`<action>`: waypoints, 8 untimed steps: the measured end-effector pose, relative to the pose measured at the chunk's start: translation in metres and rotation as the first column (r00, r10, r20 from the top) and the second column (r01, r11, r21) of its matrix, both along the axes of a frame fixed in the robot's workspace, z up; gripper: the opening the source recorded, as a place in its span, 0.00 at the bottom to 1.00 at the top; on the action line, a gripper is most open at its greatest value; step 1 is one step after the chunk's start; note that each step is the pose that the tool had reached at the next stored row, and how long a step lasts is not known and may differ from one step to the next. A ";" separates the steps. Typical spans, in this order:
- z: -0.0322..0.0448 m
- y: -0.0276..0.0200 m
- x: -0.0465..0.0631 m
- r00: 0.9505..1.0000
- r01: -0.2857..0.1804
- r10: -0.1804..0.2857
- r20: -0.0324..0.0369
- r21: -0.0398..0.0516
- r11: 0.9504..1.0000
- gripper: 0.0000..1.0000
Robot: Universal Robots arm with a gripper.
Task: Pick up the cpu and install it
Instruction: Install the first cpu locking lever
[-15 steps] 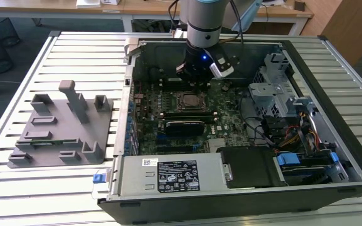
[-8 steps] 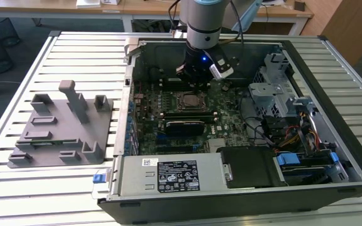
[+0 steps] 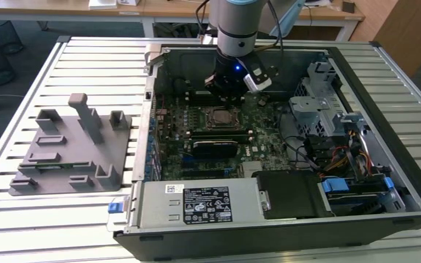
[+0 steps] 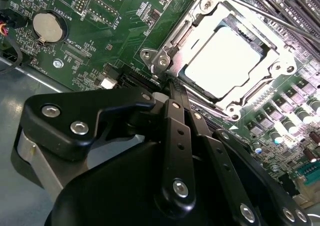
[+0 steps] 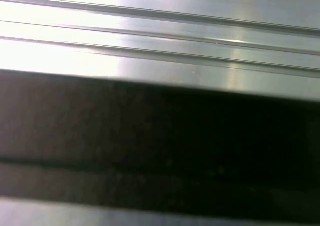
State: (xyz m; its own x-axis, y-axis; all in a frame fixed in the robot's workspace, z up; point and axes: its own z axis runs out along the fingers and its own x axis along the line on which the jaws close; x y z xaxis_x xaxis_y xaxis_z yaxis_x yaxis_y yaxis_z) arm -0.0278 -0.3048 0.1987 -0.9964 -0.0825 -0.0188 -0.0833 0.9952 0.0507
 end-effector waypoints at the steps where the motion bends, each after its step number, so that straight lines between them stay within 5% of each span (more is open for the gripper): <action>1: 0.0002 -0.0001 0.000 1.000 0.000 0.000 0.000 0.000 1.000 0.11; 8: -0.0006 -0.0005 0.000 1.000 0.000 0.000 -0.001 -0.010 1.000 0.11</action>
